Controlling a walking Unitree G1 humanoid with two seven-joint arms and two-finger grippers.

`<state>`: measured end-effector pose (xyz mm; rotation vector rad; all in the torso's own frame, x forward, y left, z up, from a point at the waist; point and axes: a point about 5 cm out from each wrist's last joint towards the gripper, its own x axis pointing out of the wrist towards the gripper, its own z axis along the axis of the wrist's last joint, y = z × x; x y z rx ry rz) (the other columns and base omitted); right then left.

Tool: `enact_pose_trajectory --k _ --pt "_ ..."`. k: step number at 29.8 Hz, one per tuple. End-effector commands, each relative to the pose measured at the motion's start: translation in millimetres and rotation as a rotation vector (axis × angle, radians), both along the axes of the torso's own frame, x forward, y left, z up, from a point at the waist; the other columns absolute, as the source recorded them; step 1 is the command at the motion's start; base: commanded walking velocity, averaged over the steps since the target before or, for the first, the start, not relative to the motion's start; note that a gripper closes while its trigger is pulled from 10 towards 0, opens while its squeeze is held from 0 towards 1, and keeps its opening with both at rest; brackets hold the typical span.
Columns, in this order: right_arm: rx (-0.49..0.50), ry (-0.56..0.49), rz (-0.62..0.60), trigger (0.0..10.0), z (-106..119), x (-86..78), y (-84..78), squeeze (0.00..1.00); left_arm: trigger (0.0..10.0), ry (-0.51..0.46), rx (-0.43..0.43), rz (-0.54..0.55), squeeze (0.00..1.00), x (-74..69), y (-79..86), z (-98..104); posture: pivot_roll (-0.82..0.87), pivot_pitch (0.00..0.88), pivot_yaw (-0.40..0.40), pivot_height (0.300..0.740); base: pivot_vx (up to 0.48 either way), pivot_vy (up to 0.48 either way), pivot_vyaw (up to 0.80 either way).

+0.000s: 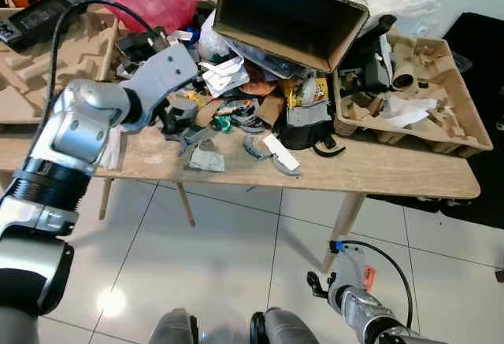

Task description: Picking trash to rubbish bin

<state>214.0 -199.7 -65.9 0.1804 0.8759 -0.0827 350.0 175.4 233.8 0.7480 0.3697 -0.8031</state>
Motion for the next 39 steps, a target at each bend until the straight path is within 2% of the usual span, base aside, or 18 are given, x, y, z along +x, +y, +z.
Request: enact_pose_trajectory --k 1,5,15,21,28,36,39 --pt "-0.001 0.031 -0.005 10.0 -4 -7.5 -1.0 0.00 10.0 0.039 0.027 -0.036 0.00 -6.3 -2.1 -4 0.19 0.123 -0.044 0.740 0.000 0.000 0.00" --pt "-0.002 0.031 0.002 10.0 -4 -6.6 -0.4 0.00 10.0 0.065 0.045 -0.054 0.00 -11.8 -3.1 -7 0.20 0.116 -0.044 0.740 0.000 0.000 0.00" --pt "-0.003 0.029 0.005 10.0 -3 -5.0 0.6 0.00 10.0 0.134 0.045 -0.043 0.00 -14.8 -2.3 -21 0.20 0.107 -0.042 0.740 0.000 0.000 0.00" --pt "-0.001 0.030 0.000 10.0 -4 -5.5 0.1 0.00 10.0 0.166 0.062 0.001 0.00 -10.8 -0.4 -35 0.19 0.111 -0.040 0.740 0.000 0.000 0.00" --pt "-0.001 0.031 -0.003 10.0 -4 -6.2 -1.0 0.00 10.0 0.169 0.045 0.039 0.00 -4.0 -3.8 -46 0.19 0.119 -0.042 0.740 0.000 0.000 0.00" --pt "-0.002 0.029 -0.008 10.0 -3 -6.2 -2.8 0.00 10.0 0.172 0.018 0.030 0.00 -2.5 -10.0 -50 0.19 0.123 -0.044 0.740 0.000 0.000 0.00" --pt "-0.003 0.030 -0.010 10.0 -4 -6.7 -3.5 0.00 10.0 0.157 0.016 0.056 0.00 0.7 -10.3 -51 0.17 0.132 -0.046 0.740 0.000 0.000 0.00"
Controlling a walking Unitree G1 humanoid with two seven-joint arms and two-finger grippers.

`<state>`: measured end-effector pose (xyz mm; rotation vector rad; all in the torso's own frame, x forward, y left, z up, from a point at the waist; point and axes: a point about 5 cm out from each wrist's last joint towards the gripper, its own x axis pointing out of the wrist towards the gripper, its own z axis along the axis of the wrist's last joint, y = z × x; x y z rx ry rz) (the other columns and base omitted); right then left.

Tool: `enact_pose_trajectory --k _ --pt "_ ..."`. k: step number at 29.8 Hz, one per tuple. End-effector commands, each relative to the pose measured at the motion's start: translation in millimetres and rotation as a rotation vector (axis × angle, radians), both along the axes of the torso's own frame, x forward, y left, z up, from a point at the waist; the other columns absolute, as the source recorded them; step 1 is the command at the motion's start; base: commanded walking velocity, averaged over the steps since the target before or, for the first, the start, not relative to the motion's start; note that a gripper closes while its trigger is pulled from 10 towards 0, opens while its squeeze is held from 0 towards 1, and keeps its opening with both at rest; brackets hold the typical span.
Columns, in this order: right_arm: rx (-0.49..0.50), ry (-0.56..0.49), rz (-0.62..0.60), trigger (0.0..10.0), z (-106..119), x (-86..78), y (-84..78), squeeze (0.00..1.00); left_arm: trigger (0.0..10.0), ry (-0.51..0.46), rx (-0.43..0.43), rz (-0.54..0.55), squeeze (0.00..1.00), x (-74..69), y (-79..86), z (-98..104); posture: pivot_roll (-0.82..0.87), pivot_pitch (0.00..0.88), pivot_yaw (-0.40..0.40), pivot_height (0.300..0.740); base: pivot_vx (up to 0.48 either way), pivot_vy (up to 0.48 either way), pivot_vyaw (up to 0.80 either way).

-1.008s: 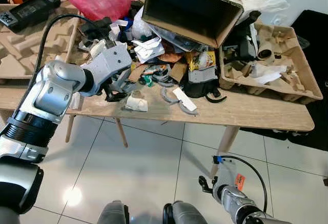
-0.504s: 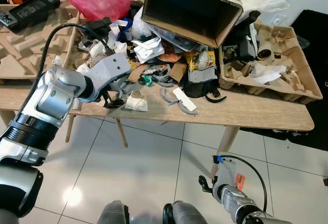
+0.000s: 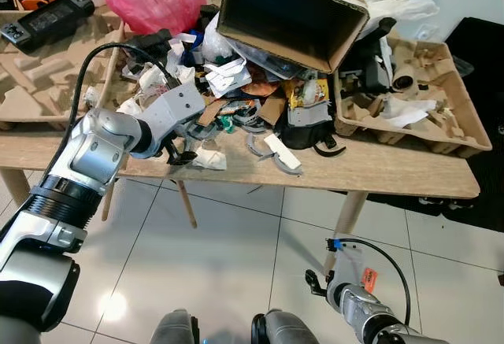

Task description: Picking trash to rubbish bin

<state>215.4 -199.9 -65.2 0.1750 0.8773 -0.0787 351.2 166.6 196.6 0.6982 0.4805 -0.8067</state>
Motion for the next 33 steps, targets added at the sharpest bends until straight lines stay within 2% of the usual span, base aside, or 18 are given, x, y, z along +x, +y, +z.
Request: enact_pose_trajectory --k 1,7,8,17,25,29,33 --pt "0.000 0.029 -0.016 10.0 -4 -8.1 -3.3 0.00 10.0 0.049 0.014 0.015 0.00 -0.5 -1.5 -14 0.17 0.132 -0.046 0.740 0.000 0.000 0.00" --pt "-0.007 0.040 -0.004 10.0 -6 -11.5 -4.0 0.00 10.0 0.019 -0.014 0.067 0.00 5.7 -1.3 -13 0.17 0.096 -0.053 0.740 0.000 0.000 0.00" --pt "-0.014 0.040 -0.005 10.0 -6 -11.8 -7.3 0.00 10.0 -0.004 -0.027 0.099 0.00 10.8 -1.1 -12 0.17 0.088 -0.052 0.740 0.000 0.000 0.00" --pt "-0.021 0.036 -0.016 10.0 -4 -11.3 -12.0 0.00 10.0 -0.024 -0.012 0.180 0.00 15.1 8.5 -20 0.17 0.069 -0.060 0.740 0.000 0.000 0.00" --pt "-0.023 0.029 -0.011 10.0 -3 -8.8 -12.6 0.00 10.0 -0.050 -0.006 0.216 0.00 20.9 8.3 -25 0.17 0.066 -0.065 0.740 0.000 0.000 0.00" --pt "-0.024 0.032 -0.010 10.0 -3 -9.6 -13.2 0.00 10.0 -0.102 -0.011 0.215 0.00 24.7 6.1 -21 0.17 0.065 -0.067 0.740 0.000 0.000 0.00" --pt "-0.023 0.033 -0.013 10.0 -4 -10.7 -13.3 0.00 10.0 -0.185 -0.059 0.223 0.00 30.7 -1.8 -9 0.16 0.066 -0.065 0.740 0.000 0.000 0.00"
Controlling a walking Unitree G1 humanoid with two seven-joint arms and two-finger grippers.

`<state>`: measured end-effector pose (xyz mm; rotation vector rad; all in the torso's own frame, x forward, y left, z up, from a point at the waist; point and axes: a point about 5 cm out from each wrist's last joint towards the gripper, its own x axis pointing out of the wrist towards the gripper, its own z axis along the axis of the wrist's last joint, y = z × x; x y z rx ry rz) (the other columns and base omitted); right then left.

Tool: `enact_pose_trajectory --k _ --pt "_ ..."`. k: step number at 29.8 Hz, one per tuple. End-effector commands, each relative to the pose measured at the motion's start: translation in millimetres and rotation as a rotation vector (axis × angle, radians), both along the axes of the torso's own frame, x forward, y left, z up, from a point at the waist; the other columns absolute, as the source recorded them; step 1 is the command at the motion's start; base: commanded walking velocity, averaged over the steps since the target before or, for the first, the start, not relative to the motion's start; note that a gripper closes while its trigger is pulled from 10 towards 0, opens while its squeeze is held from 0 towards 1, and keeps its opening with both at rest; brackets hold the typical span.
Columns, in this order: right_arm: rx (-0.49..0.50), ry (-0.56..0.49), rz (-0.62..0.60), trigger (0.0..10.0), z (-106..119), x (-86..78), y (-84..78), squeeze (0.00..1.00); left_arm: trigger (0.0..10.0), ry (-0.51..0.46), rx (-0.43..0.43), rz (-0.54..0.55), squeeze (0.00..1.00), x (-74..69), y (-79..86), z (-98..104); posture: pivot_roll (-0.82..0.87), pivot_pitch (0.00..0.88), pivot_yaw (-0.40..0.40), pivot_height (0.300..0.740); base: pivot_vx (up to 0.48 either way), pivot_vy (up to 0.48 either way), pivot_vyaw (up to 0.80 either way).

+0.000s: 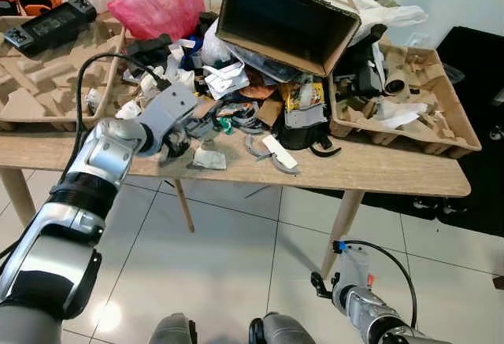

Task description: Picking trash to rubbish bin

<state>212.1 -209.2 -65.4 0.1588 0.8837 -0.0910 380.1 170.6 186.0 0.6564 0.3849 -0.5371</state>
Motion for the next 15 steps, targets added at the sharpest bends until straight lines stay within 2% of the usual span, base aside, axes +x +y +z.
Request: enact_pose_trajectory --k 1,6,9,15 --pt "-0.004 0.025 -0.009 10.0 -4 -7.4 -4.0 0.00 10.0 -0.021 -0.019 -0.007 0.00 1.7 -5.7 1 0.16 0.066 -0.065 0.740 0.000 0.000 0.00" --pt "-0.004 0.028 -0.007 10.0 -4 -8.2 -4.2 0.00 10.0 -0.108 -0.096 -0.020 0.00 5.5 -18.7 17 0.16 0.071 -0.068 0.740 0.000 0.000 0.00" --pt "-0.005 0.031 -0.005 10.0 -4 -9.0 -4.2 0.00 10.0 -0.157 -0.144 -0.064 0.00 4.5 -32.3 30 0.16 0.071 -0.068 0.740 0.000 0.000 0.00" --pt "-0.008 0.023 -0.013 10.0 -3 -6.6 -6.5 0.00 10.0 -0.176 -0.164 -0.077 0.00 8.0 -43.4 28 0.15 0.084 -0.059 0.740 0.000 0.000 0.00"
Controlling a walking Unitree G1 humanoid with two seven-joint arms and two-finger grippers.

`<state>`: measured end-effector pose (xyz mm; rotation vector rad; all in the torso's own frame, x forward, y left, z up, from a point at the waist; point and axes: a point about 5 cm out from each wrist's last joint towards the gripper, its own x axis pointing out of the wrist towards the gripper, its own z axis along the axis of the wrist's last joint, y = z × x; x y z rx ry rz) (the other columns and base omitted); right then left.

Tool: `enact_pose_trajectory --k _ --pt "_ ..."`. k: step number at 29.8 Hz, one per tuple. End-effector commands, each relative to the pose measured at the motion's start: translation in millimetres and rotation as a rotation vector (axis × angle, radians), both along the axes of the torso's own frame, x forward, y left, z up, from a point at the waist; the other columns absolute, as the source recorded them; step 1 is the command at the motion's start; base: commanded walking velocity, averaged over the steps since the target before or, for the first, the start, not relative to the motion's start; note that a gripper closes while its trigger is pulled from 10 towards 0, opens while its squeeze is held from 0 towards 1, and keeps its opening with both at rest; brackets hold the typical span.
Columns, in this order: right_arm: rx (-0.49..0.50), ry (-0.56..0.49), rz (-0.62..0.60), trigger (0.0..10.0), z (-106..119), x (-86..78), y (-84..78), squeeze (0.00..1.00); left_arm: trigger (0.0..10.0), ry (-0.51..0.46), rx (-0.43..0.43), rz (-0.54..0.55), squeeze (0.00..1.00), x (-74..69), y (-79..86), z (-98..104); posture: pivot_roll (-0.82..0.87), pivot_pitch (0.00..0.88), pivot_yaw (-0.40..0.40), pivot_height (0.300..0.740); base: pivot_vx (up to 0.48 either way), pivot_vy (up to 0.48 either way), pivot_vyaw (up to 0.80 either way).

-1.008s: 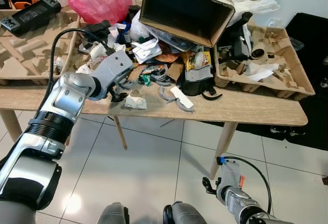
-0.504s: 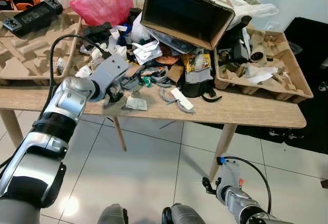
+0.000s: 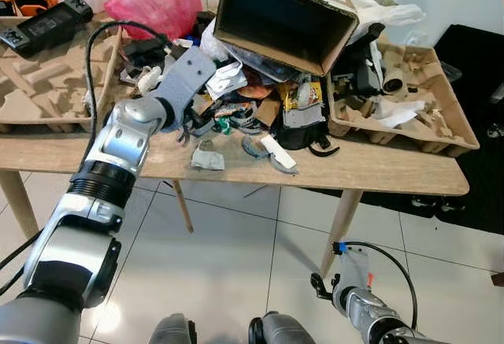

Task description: Picking trash to rubbish bin

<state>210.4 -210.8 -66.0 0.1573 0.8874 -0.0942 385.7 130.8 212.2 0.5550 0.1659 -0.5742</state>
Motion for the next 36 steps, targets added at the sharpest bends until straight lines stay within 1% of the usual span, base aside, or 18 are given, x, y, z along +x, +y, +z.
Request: enact_pose_trajectory --k 1,3,4,6,8,11,14,15,16,17,19,21,25,27,29,30,32,36 --pt "-0.005 0.017 -0.012 10.0 -2 -4.4 -5.0 0.00 10.0 -0.017 -0.011 0.002 0.00 3.4 -4.2 0 0.15 0.084 -0.059 0.740 0.000 0.000 0.00" --pt "-0.005 0.018 -0.011 10.0 -2 -4.7 -5.3 0.00 10.0 -0.002 -0.025 0.014 0.00 4.8 -3.8 -3 0.14 0.095 -0.059 0.740 0.000 0.000 0.00" --pt "-0.006 0.021 -0.009 10.0 -3 -6.3 -5.6 0.00 10.0 0.016 -0.052 0.030 1.00 5.6 -2.4 -6 0.14 0.095 -0.064 0.740 0.000 0.000 0.00" --pt "-0.008 0.027 -0.008 10.0 -4 -8.9 -6.8 0.00 10.0 0.036 -0.061 0.057 1.00 7.2 2.9 -10 0.14 0.078 -0.064 0.740 0.000 0.000 0.00" --pt "-0.008 0.027 -0.008 10.0 -4 -8.9 -6.8 0.00 10.0 0.036 -0.061 0.057 1.00 7.2 2.9 -10 0.14 0.078 -0.064 0.740 0.000 0.000 0.00" --pt "-0.020 0.040 -0.019 10.0 -5 -14.3 -13.5 0.00 10.0 0.041 -0.104 0.185 1.00 14.3 29.2 -5 0.14 0.073 -0.065 0.740 0.000 0.000 0.00" --pt "-0.023 0.041 -0.022 10.0 -5 -14.8 -15.1 0.00 10.0 0.043 -0.127 0.212 1.00 15.3 35.5 -2 0.13 0.077 -0.074 0.740 0.000 0.000 0.00" --pt "-0.025 0.041 -0.022 10.0 -5 -15.0 -16.0 0.00 10.0 0.053 -0.152 0.228 0.39 15.3 41.4 0 0.13 0.077 -0.074 0.740 0.000 0.000 0.00" --pt "-0.029 0.043 -0.015 10.0 -5 -15.3 -16.7 0.00 10.0 0.062 -0.174 0.239 0.00 15.0 46.1 1 0.13 0.078 -0.073 0.740 0.000 0.000 0.00" --pt "-0.029 0.043 -0.015 10.0 -5 -15.3 -16.7 0.00 10.0 0.062 -0.174 0.239 0.00 15.0 46.1 1 0.13 0.078 -0.073 0.740 0.000 0.000 0.00" --pt "-0.037 0.028 -0.025 10.0 -2 -14.1 -23.4 0.00 10.0 0.075 -0.184 0.248 0.00 12.4 60.2 3 0.14 0.082 -0.077 0.740 0.000 0.000 0.00" --pt "-0.051 0.033 -0.024 10.0 -2 -15.5 -28.6 0.00 10.0 0.095 -0.166 0.246 0.00 10.2 69.0 -1 0.14 0.088 -0.081 0.740 0.000 0.000 0.00" --pt "-0.054 0.037 -0.022 10.0 -2 -16.7 -29.2 0.00 10.0 0.133 -0.141 0.226 0.00 8.8 68.0 -12 0.13 0.091 -0.082 0.740 0.000 0.000 0.00" --pt "-0.052 0.039 -0.017 10.0 -3 -17.4 -28.5 0.00 10.0 0.144 -0.139 0.181 0.00 8.1 60.3 -20 0.13 0.094 -0.087 0.740 0.000 0.000 0.00" --pt "-0.051 0.042 -0.010 10.0 -4 -19.2 -27.5 0.00 10.0 0.128 -0.168 0.091 0.00 7.2 43.4 -21 0.13 0.107 -0.094 0.740 0.000 0.000 0.00" --pt "-0.051 0.042 -0.010 10.0 -4 -19.2 -27.5 0.00 10.0 0.128 -0.168 0.091 0.00 7.2 43.4 -21 0.13 0.107 -0.094 0.740 0.000 0.000 0.00" --pt "-0.051 0.048 0.005 10.0 -5 -22.1 -25.9 0.00 10.0 0.119 -0.205 0.029 0.00 6.9 30.5 -21 0.12 0.122 -0.095 0.740 0.000 0.000 0.00" --pt "-0.051 0.048 0.004 10.0 -7 -26.1 -26.9 0.00 10.0 0.095 -0.196 -0.025 0.00 5.6 25.1 -19 0.10 0.143 -0.099 0.740 0.000 0.000 0.00"
